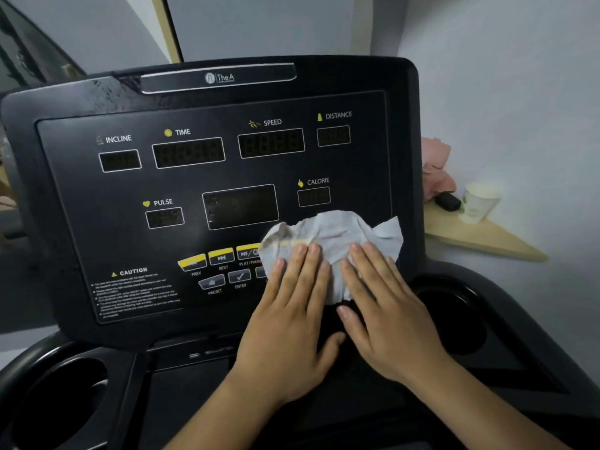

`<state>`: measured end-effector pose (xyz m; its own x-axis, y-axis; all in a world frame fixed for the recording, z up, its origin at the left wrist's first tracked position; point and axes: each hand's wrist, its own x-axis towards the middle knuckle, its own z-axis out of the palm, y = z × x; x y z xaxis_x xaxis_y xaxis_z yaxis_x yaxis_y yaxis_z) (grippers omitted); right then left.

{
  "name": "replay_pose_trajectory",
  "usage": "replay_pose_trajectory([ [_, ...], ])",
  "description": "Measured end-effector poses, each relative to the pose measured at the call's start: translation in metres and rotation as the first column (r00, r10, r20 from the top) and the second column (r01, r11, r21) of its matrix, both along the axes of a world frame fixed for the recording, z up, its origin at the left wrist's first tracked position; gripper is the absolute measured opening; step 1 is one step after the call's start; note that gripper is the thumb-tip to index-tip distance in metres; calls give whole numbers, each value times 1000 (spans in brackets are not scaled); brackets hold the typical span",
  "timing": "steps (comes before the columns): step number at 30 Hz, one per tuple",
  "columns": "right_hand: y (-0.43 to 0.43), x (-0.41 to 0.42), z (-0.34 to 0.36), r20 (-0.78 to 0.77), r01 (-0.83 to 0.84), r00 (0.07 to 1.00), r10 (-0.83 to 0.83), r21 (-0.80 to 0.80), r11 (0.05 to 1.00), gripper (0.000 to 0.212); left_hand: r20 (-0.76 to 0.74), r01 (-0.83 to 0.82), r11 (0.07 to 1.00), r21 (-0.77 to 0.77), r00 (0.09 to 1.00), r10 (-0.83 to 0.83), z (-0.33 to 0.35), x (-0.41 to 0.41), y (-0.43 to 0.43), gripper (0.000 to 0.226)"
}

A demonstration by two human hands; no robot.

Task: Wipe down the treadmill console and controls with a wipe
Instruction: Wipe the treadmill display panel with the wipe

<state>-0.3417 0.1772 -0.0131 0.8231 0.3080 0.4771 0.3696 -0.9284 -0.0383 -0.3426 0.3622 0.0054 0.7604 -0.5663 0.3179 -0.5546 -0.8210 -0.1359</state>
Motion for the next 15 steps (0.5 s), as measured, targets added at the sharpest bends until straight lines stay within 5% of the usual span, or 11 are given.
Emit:
replay_pose_trajectory([
  [15, -44, 35, 22, 51, -4, 999, 2, 36, 999, 66, 13, 47, 996, 79, 999, -49, 26, 32, -58, 93],
])
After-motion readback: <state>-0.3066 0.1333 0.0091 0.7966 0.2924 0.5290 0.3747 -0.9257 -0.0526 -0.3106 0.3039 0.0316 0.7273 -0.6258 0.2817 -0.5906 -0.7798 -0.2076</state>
